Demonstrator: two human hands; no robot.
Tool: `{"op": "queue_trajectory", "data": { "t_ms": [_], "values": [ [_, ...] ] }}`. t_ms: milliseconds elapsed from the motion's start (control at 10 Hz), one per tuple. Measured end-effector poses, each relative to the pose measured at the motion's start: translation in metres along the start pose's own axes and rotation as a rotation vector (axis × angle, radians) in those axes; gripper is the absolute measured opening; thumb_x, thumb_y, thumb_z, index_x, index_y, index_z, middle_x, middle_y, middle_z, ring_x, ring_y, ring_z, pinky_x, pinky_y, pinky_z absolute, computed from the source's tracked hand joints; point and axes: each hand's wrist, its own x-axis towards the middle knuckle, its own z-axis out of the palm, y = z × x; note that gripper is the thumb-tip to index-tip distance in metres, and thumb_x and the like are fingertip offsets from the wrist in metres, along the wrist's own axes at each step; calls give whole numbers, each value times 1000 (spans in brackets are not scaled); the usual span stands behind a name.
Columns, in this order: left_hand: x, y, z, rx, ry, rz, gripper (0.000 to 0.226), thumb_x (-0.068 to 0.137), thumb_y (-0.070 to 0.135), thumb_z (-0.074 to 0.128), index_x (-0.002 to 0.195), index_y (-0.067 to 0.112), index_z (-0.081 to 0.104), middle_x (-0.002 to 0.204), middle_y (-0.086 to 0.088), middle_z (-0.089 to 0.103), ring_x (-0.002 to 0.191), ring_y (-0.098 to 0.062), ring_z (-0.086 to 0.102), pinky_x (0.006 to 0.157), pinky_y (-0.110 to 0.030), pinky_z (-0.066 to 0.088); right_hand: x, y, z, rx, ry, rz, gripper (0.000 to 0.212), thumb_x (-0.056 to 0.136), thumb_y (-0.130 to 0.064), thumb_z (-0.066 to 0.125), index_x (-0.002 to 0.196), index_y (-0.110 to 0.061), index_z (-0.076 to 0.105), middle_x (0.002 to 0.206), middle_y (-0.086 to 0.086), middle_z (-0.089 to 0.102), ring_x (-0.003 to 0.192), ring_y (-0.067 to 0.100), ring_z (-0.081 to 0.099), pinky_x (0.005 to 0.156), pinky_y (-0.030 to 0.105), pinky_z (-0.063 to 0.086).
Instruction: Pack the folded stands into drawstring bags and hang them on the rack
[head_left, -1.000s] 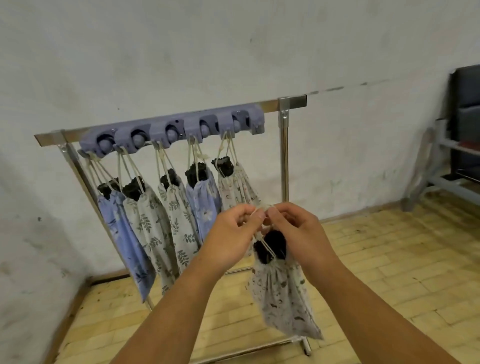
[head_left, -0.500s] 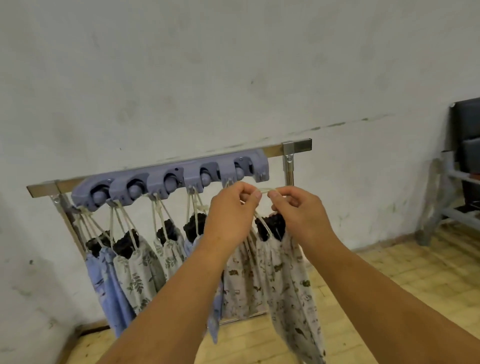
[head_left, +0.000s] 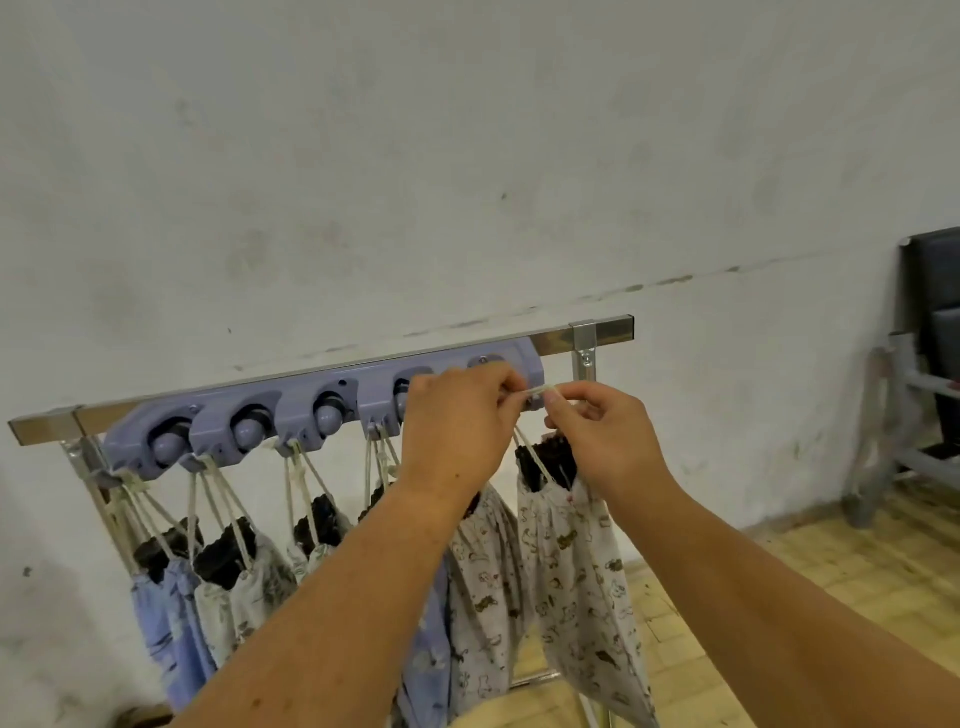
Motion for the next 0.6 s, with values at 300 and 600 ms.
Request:
{"op": "queue_trajectory", "data": {
  "t_ms": [300, 600],
  "values": [
    [-16, -7, 4, -6, -49, 30, 20, 101, 50, 57, 110, 39, 70, 95, 18, 72, 99, -7, 59, 106, -34, 33, -16, 9, 4, -169, -77, -1, 19, 100, -37, 66, 109, -28, 80, 99, -14, 77, 100, 6, 69, 99, 43, 57],
    [-40, -6, -34, -79, 32, 17, 17, 101, 42, 60, 106, 35, 74, 104, 17, 70, 108, -12, 52, 98, -37, 45, -35, -32, -3, -117, 8, 1, 11, 97, -32, 70, 99, -26, 79, 90, -10, 73, 92, 8, 67, 90, 33, 54]
  ]
}}
